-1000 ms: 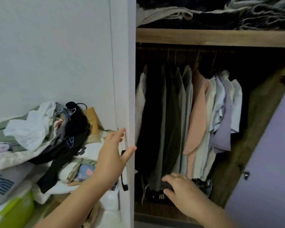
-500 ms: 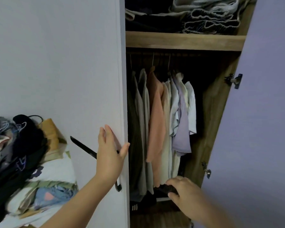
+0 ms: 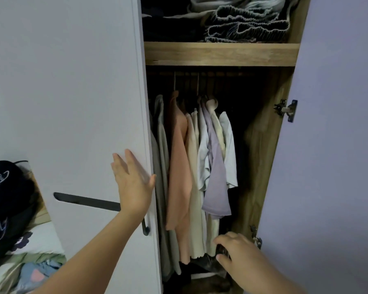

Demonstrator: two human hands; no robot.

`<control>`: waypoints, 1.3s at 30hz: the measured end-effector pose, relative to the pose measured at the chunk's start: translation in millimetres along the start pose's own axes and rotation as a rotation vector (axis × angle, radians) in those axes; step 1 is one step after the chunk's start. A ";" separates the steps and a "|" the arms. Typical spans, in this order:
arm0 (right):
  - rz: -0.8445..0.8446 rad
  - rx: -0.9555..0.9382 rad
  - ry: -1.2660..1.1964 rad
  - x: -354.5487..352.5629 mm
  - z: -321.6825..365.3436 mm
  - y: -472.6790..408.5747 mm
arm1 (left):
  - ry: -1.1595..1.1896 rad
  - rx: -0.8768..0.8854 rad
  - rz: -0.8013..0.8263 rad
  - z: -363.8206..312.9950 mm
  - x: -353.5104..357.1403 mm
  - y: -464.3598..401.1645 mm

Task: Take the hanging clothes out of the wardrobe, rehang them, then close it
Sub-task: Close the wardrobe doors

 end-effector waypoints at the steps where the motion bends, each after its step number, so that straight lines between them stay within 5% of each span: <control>1: -0.001 -0.001 -0.002 -1.4 -3.1 -2.7 | -0.009 -0.007 -0.008 0.5 5.9 -4.4; 15: -0.051 0.107 -0.048 -19.1 -46.6 -3.0 | -0.098 -0.152 -0.053 4.8 55.5 -48.1; 26: -0.227 0.200 -0.197 -22.4 -45.9 26.8 | -0.229 -0.080 0.014 9.5 52.1 -60.5; 30: -0.247 0.262 -0.283 -20.5 -43.4 44.5 | -0.127 0.029 0.136 -2.6 46.9 -46.4; 39: -0.320 0.587 -0.291 -23.4 -97.2 123.5 | 0.275 0.381 0.724 -68.5 85.7 22.2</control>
Point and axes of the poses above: each hand's wrist, its own y-axis away from the middle knuckle, its own x-axis out of the palm, z = x × y, the point moved 5 cm from there along -y, towards the middle knuckle, and after that the axes turned 14 degrees about x, right-handed, at the moved point
